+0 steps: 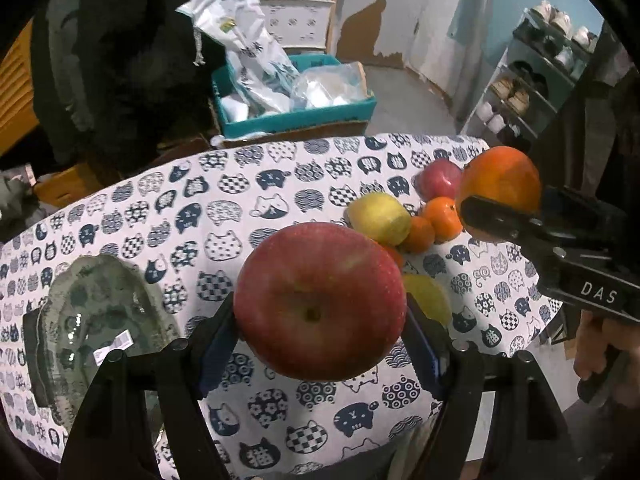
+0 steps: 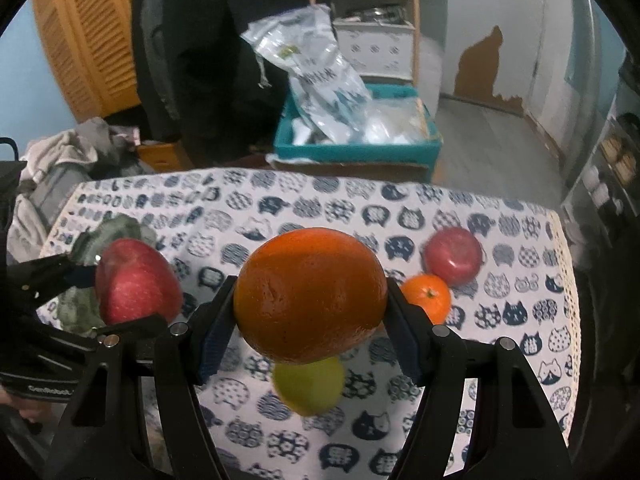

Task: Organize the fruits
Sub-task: 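Lift and carry the apple and orange toward the glass bowl with both tools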

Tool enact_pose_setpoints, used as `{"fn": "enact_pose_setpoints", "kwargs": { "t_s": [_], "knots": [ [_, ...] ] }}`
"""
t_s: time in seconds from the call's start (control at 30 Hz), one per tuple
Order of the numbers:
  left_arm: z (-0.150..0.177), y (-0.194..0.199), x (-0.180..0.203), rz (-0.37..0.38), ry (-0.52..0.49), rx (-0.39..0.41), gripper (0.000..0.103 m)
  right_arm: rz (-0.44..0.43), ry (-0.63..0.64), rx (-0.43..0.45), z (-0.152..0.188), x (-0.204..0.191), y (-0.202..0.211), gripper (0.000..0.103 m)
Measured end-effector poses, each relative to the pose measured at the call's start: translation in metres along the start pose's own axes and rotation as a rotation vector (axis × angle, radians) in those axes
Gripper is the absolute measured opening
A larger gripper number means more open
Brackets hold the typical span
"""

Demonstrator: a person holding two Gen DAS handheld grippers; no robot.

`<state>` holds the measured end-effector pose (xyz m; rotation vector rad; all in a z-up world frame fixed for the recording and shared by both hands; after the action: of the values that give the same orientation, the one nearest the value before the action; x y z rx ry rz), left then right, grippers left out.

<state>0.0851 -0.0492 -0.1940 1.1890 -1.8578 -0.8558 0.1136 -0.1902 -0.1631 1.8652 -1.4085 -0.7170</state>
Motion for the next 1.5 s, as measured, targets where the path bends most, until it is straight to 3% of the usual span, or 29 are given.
{"fn": "enact_pose_setpoints", "kwargs": {
  "t_s": [0.5,0.93,1.2,1.5],
  "knots": [
    [0.003,0.055,-0.062,-0.048,0.094,0.103,0.078,-0.103,0.088,0.036,-0.031,-0.088,0.007,0.07],
    [0.024,0.08,-0.129,-0.116,0.197,0.133,0.078,-0.163,0.142,-0.001,-0.048,-0.162,-0.014,0.07],
    [0.043,0.08,-0.167,-0.144,0.262,0.118,0.078,-0.19,0.18,-0.04,-0.047,-0.199,-0.034,0.07],
    [0.074,0.059,-0.206,-0.177,0.33,0.046,0.078,-0.209,0.211,-0.102,-0.04,-0.232,-0.06,0.07]
  ]
}}
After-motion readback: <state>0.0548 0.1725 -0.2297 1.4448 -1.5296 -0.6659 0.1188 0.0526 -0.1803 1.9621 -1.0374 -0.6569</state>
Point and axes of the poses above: each gripper's, at about its wrist camera, not at the fingertips, and y roughly against the way its jaws point, x to its right, z to its underside, the point moved 7 cm from there along -y, roughly the way its jaws point, and after that the axes turned 7 degrees about z, right-handed, at the moved point
